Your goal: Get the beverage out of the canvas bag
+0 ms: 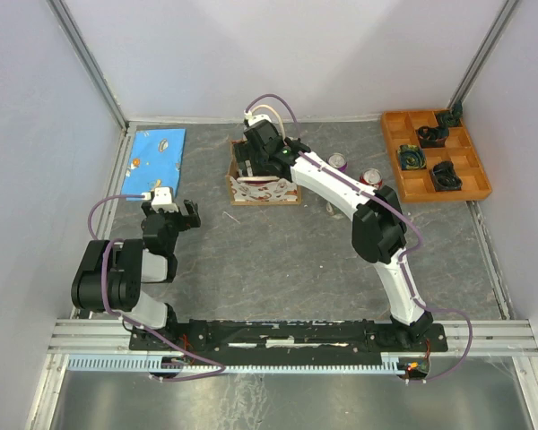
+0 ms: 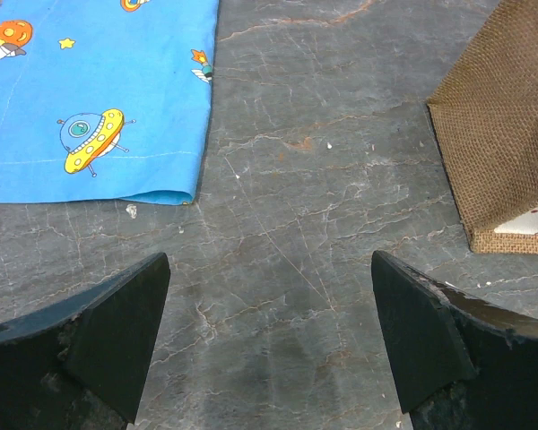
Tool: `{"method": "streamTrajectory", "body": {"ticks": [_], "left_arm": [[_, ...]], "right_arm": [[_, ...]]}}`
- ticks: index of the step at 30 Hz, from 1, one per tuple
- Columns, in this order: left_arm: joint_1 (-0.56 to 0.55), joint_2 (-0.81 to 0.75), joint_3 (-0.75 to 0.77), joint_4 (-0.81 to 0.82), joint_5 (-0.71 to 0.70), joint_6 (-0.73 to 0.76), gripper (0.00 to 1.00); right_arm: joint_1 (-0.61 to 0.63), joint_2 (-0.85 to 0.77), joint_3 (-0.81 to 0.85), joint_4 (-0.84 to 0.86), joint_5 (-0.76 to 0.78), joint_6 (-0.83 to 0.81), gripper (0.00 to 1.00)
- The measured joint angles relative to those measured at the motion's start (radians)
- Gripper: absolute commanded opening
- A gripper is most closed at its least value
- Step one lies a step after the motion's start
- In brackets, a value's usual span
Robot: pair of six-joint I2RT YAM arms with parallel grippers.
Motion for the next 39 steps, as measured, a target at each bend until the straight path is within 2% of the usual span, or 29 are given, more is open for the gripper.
{"method": "streamTrajectory", "body": {"ticks": [11, 22, 33, 39], "left_arm": [[0.000, 0.000, 0.000, 0.000, 0.000, 0.000, 0.99], [0.000, 0.000, 0.000, 0.000, 0.000, 0.000, 0.99], [0.000, 0.000, 0.000, 0.000, 0.000, 0.000, 0.99], [0.000, 0.000, 0.000, 0.000, 0.000, 0.000, 0.99]], "right_arm": [[0.015, 0.018, 0.031, -0.047, 0.012, -0.001, 0.99], [0.012, 0.096, 0.067, -0.065, -0.079, -0.008, 0.90], [0.012, 0.134, 0.069, -0.065, -0.103, -0.035, 0.82], [0.012, 0.134, 0.069, -0.045, -0.108, -0.063, 0.86]]}}
